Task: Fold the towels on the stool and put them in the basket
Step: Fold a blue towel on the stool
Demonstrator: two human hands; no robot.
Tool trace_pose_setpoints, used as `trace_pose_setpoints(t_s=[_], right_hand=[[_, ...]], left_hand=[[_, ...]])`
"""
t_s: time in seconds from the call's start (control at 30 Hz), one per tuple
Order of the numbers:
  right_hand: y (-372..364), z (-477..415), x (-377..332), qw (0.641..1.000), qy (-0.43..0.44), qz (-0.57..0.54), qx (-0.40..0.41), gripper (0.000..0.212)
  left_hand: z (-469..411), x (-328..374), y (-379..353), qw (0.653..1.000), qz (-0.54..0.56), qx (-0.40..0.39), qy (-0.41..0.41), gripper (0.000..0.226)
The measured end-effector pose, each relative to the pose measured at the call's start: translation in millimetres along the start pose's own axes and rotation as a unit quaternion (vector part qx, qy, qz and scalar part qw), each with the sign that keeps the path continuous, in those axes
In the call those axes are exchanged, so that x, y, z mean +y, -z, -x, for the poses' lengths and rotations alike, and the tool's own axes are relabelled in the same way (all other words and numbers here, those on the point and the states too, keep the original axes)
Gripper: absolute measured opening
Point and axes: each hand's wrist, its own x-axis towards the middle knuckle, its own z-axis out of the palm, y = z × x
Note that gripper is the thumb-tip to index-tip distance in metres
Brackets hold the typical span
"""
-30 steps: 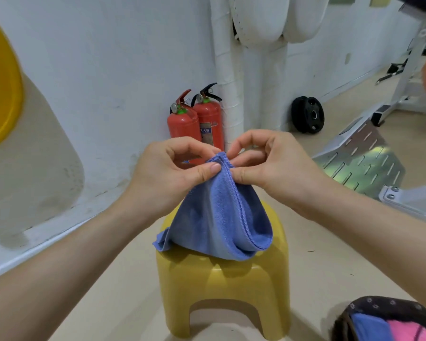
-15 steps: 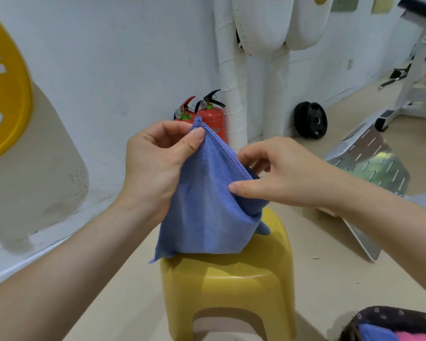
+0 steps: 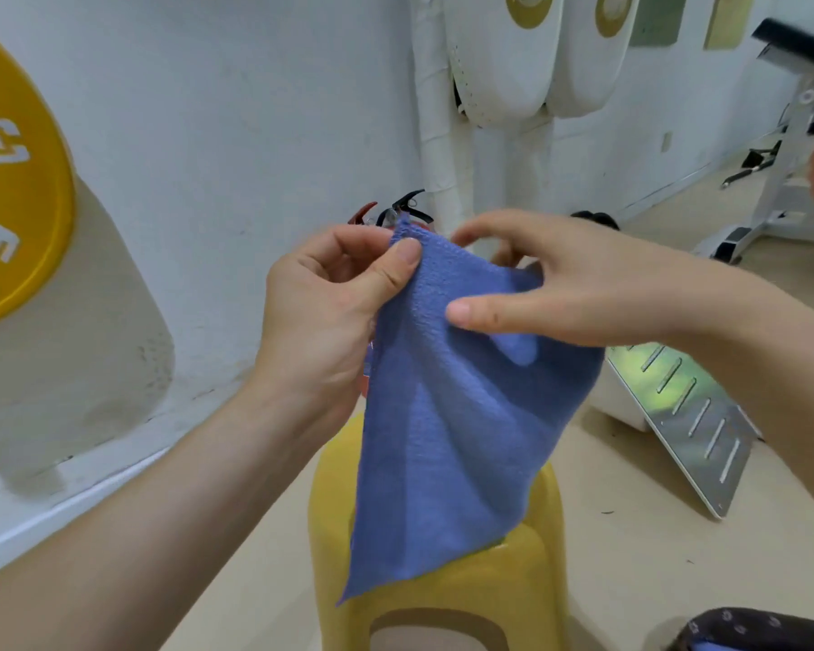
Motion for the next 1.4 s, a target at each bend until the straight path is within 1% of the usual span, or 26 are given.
trace_pose_setpoints(t_s=[0.07, 0.17, 0.2, 0.23, 0.27, 0.3, 0.33, 0.37, 0.4, 0.47, 0.53, 0.6, 0.63, 0.7, 0.77, 0.83, 0.9, 0.97, 1.0, 1.03, 1.1, 1.17, 1.23, 1.3, 1.33, 1.4], right_hand=[[-9.7, -2.7, -6.7, 0.996, 0.061, 0.065, 0.032, 0.026], [-14.6, -6.3, -11.4, 0.984, 0.093, 0.118, 0.1, 0.024], [-13.6, -5.9, -13.1, 0.982, 0.107, 0.12, 0.097, 0.023], [-12.4, -4.6, -15.6, 0.984, 0.125, 0.103, 0.077, 0.022], [-11.8, -3.4, -18.5, 0.986, 0.144, 0.069, 0.046, 0.02], [-11.9, -2.2, -21.4, 0.987, 0.156, 0.024, 0.013, 0.021], [-13.1, -0.8, -24.6, 0.987, 0.16, -0.022, -0.014, 0.023], [-14.4, 0.6, -27.1, 0.985, 0.156, -0.07, -0.037, 0.025], [-15.1, 1.6, -28.2, 0.98, 0.149, -0.119, -0.053, 0.026], [-14.6, 2.0, -25.4, 0.969, 0.126, -0.2, -0.064, 0.027], [-12.9, 0.1, -15.5, 0.96, 0.077, -0.262, -0.053, 0.024], [-12.1, -4.0, 0.9, 0.949, 0.016, -0.315, -0.024, 0.021], [-11.9, -6.2, 11.1, 0.942, -0.016, -0.336, -0.01, 0.02], [-15.5, -9.2, 35.0, 0.934, -0.076, -0.349, 0.014, 0.02], [-28.6, -11.5, 68.5, 0.937, -0.136, -0.32, 0.036, 0.021], [-56.4, -10.7, 106.1, 0.935, -0.2, -0.288, 0.054, 0.021], [-94.1, -4.4, 140.1, 0.924, -0.277, -0.26, 0.045, 0.023], [-127.2, 2.4, 168.9, 0.902, -0.354, -0.247, 0.033, 0.024], [-138.3, 4.2, 178.5, 0.897, -0.375, -0.23, 0.037, 0.024], [-145.3, 4.4, 185.2, 0.9, -0.383, -0.2, 0.054, 0.023], [-153.2, 1.6, 194.0, 0.917, -0.377, -0.098, 0.09, 0.026], [-158.0, 0.0, 194.8, 0.928, -0.358, -0.012, 0.103, 0.027], [-161.4, -0.2, 194.9, 0.933, -0.344, 0.02, 0.099, 0.026], [-163.3, -0.5, 196.1, 0.935, -0.338, 0.04, 0.1, 0.028], [-163.4, -1.1, 197.4, 0.935, -0.335, 0.048, 0.101, 0.029], [-163.5, -2.7, 199.0, 0.938, -0.324, 0.068, 0.102, 0.03]], left_hand=[[2.3, -0.4, -3.8, 1.0, -0.004, -0.017, -0.01, 0.012], [-4.0, 1.3, 3.9, 0.998, 0.008, -0.053, -0.015, 0.012], [-8.7, 2.4, 10.2, 0.995, 0.007, -0.096, -0.005, 0.02], [-13.6, 3.3, 17.4, 0.986, -0.004, -0.166, 0.011, 0.03], [-17.5, 3.6, 24.2, 0.965, -0.025, -0.26, 0.027, 0.041], [-19.3, 2.2, 29.5, 0.932, -0.051, -0.357, 0.043, 0.054], [-18.5, -2.4, 33.8, 0.897, -0.076, -0.432, 0.06, 0.064], [-16.0, -9.1, 36.8, 0.873, -0.096, -0.472, 0.082, 0.071], [-12.8, -16.3, 38.9, 0.864, -0.1, -0.481, 0.11, 0.072], [-5.3, -29.0, 41.0, 0.853, -0.06, -0.486, 0.18, 0.061], [-1.1, -43.7, 47.3, 0.809, -0.025, -0.529, 0.254, 0.049], [-1.5, -63.6, 64.7, 0.767, -0.03, -0.564, 0.305, 0.047], [-2.7, -74.5, 77.6, 0.754, -0.041, -0.565, 0.332, 0.049], [-4.0, -93.5, 108.4, 0.752, -0.067, -0.522, 0.397, 0.059], [-5.0, -104.5, 140.0, 0.778, -0.077, -0.431, 0.451, 0.067], [-5.7, -113.2, 162.4, 0.824, -0.088, -0.323, 0.458, 0.067], [-5.2, -126.6, 170.5, 0.859, -0.136, -0.215, 0.444, 0.056], [-4.2, -144.7, 165.0, 0.877, -0.177, -0.114, 0.432, 0.028], [-3.9, -154.7, 158.6, 0.882, -0.202, -0.066, 0.421, 0.014], [-4.3, -162.3, 151.5, 0.885, -0.223, -0.02, 0.409, 0.007], [-8.9, -167.9, 140.9, 0.886, -0.246, 0.048, 0.391, 0.011], [-13.4, -164.1, 132.4, 0.893, -0.256, 0.051, 0.367, 0.015], [-11.4, -165.0, 125.2, 0.897, -0.321, -0.011, 0.303, 0.02], [-0.1, -173.1, 117.8, 0.879, -0.42, -0.079, 0.212, 0.017], [5.7, -178.6, 116.5, 0.866, -0.463, -0.091, 0.167, 0.013], [12.1, -185.2, 121.9, 0.845, -0.518, -0.083, 0.099, 0.014]])
